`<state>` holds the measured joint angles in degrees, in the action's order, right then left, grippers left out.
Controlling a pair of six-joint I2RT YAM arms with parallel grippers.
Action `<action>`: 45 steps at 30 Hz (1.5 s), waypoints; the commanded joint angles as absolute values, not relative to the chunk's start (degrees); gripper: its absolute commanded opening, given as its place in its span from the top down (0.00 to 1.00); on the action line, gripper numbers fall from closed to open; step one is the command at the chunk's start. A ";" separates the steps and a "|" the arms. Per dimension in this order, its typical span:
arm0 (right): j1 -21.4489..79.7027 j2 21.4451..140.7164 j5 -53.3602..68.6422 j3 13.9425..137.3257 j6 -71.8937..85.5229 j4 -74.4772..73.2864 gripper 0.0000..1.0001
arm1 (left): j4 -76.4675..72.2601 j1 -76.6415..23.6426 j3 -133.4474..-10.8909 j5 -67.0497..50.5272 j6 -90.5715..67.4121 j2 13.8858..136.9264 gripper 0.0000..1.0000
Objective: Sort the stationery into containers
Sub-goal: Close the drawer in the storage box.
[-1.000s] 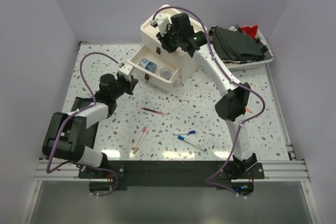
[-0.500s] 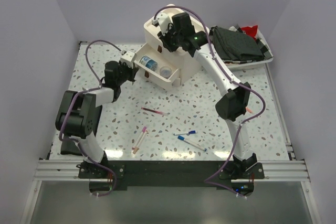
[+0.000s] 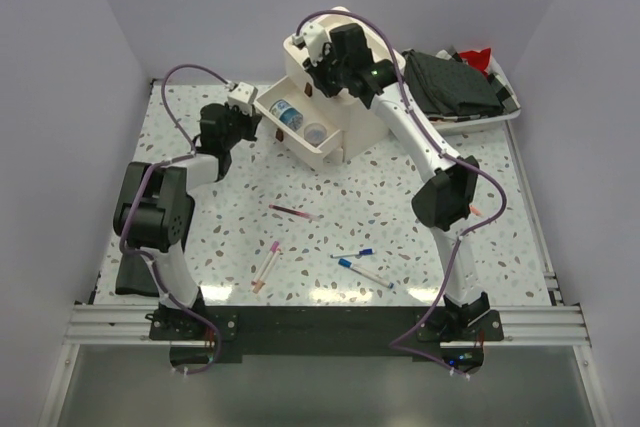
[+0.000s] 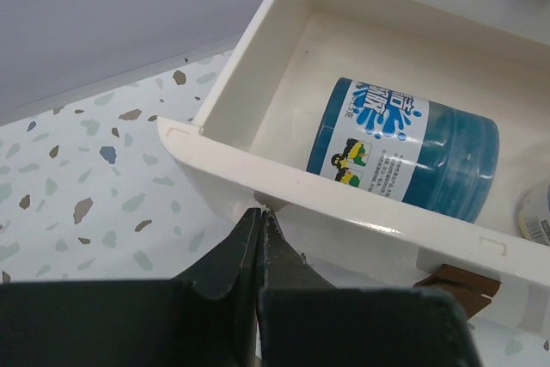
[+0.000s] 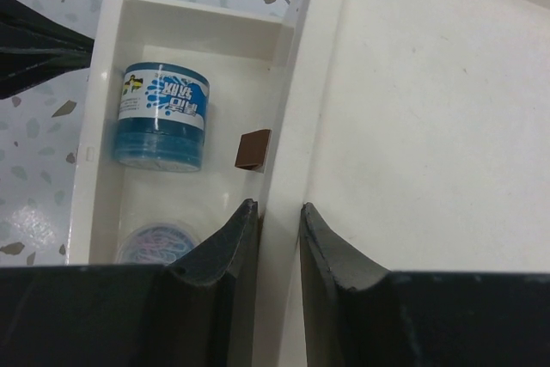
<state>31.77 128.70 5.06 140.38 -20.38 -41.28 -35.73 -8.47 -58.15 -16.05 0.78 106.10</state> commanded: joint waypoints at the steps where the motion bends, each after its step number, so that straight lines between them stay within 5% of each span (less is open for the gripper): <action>1: 34.10 124.98 11.17 139.57 -20.92 -47.02 1.00 | -43.95 -9.49 -63.72 -18.90 -1.93 108.01 1.00; 5: 34.10 125.24 5.90 141.14 -19.86 -44.83 0.97 | -43.42 -9.67 -64.07 -18.98 -2.11 107.93 1.00; 6: 34.19 125.24 4.32 141.85 -19.78 -44.30 0.73 | -42.81 -9.67 -63.99 -18.98 -2.11 107.76 1.00; 9: 33.66 124.63 -1.39 144.92 -18.99 -40.44 0.48 | -41.67 -9.67 -63.20 -19.51 -1.59 106.61 1.00; 17: 27.34 124.28 -10.37 145.06 -14.85 -23.95 0.34 | -38.33 -9.49 -60.21 -19.77 -0.44 102.31 1.00; 26: 20.14 131.74 -17.40 145.53 -16.44 -10.39 0.32 | -34.02 -8.61 -58.27 -19.86 -0.26 99.41 1.00; 45: 13.97 134.48 -0.36 153.72 -4.83 -12.92 0.29 | -28.74 -8.26 -61.35 -20.92 1.41 100.90 1.00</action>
<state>14.59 139.98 -5.23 149.73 -8.93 -13.45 -27.81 -8.62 -58.72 -19.70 0.67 101.19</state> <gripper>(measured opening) 0.705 0.013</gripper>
